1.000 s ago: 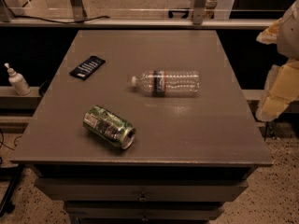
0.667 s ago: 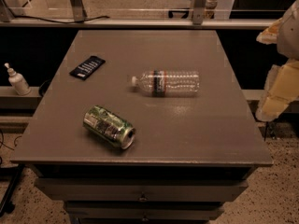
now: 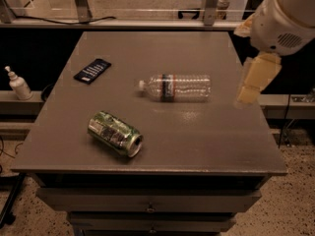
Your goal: Place water bottle upright
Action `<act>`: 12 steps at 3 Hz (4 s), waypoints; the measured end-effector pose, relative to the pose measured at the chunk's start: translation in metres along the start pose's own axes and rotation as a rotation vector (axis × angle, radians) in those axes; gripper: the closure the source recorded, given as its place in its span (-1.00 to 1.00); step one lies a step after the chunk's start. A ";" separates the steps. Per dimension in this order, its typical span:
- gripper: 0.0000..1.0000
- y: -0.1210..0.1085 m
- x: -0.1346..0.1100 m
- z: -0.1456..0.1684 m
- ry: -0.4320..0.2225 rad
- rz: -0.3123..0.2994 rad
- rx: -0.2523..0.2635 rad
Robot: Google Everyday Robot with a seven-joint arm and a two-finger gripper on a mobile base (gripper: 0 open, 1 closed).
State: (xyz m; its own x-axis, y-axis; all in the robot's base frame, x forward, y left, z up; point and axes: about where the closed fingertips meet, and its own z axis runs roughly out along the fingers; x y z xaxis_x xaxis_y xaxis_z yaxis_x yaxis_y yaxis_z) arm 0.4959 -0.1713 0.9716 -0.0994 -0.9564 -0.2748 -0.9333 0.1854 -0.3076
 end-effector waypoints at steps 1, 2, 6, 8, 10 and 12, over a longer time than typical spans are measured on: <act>-1.00 -0.025 -0.028 0.028 -0.061 -0.028 -0.012; -1.00 -0.031 -0.066 0.060 -0.115 -0.042 -0.052; -1.00 -0.027 -0.144 0.193 -0.132 -0.042 -0.199; -0.16 -0.034 -0.134 0.207 -0.107 -0.031 -0.193; 0.77 -0.046 -0.131 0.185 -0.121 -0.017 -0.180; 1.00 -0.072 -0.148 0.130 -0.370 0.079 -0.207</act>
Offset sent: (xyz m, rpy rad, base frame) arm 0.0825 0.1270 -0.0499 0.1654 0.0624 0.1368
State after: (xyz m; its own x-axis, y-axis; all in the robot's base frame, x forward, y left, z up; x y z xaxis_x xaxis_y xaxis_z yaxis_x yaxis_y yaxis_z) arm 0.6227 -0.0137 0.9158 -0.0784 -0.7888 -0.6097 -0.9811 0.1696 -0.0931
